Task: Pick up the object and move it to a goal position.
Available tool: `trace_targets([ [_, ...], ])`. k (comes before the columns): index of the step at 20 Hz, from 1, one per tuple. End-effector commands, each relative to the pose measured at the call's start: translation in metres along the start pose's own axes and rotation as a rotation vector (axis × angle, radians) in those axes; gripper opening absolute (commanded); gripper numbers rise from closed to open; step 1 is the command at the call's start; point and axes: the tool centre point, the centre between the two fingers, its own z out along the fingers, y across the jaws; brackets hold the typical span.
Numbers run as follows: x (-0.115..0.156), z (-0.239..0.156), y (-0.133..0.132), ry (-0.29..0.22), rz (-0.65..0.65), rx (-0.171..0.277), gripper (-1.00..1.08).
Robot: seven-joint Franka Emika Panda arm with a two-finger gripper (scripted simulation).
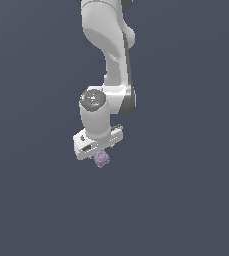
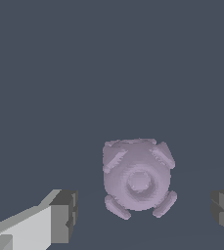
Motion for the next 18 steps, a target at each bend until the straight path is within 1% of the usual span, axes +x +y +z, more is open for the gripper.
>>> trace_targets([
  [1,-0.001,0.005,0.002,-0.001,-0.029,0.002,1.00],
  [6,-0.002,0.010,0.004,-0.002,-0.058,0.005,1.00],
  [12,-0.003,0.014,0.004,-0.003,-0.056,0.005,1.00],
  [18,-0.003,0.042,0.004,-0.003,-0.059,0.005,1.00],
])
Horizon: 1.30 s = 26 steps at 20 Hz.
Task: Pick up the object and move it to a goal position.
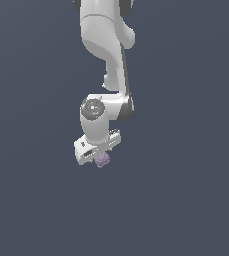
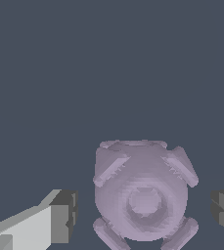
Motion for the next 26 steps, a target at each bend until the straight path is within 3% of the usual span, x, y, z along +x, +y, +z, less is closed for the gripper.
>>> trace_targets([
  [1,-0.001,0.014,-0.001,-0.001,-0.001,0.001,1.00],
  [8,0.000,0.028,0.000,-0.001,-0.002,0.001,1.00],
  [9,0.000,0.028,0.000,-0.001,-0.002,0.001,-1.00],
  [26,-0.001,0.016,-0.004,-0.001,-0.002,0.000,-1.00],
])
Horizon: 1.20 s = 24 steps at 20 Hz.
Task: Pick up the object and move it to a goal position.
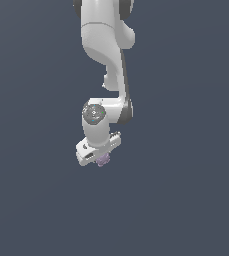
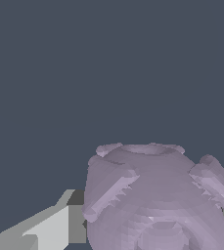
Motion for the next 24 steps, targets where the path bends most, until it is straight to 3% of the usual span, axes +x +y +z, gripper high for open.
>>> trace_targets([
  [1,0.000,-0.008,-0.002,0.001,0.000,-0.001,-1.00],
  [9,-0.003,-0.056,-0.019,0.000,-0.001,-0.001,-1.00],
  [24,-0.009,-0.197,-0.066,0.000,-0.001,-0.001,-1.00],
])
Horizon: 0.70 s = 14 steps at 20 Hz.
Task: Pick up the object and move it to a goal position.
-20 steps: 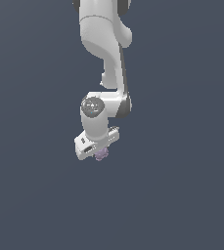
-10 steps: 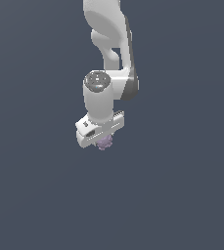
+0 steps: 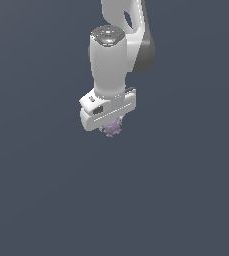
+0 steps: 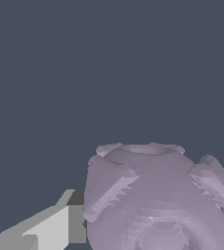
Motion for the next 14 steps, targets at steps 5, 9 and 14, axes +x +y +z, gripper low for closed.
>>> trace_targets([
  [5,-0.001,-0.041,-0.013,0.000,0.000,0.001,-1.00],
  [9,-0.001,-0.053,-0.016,0.000,0.000,0.001,-1.00],
  [14,0.000,-0.054,-0.015,0.000,0.001,0.002,-1.00],
])
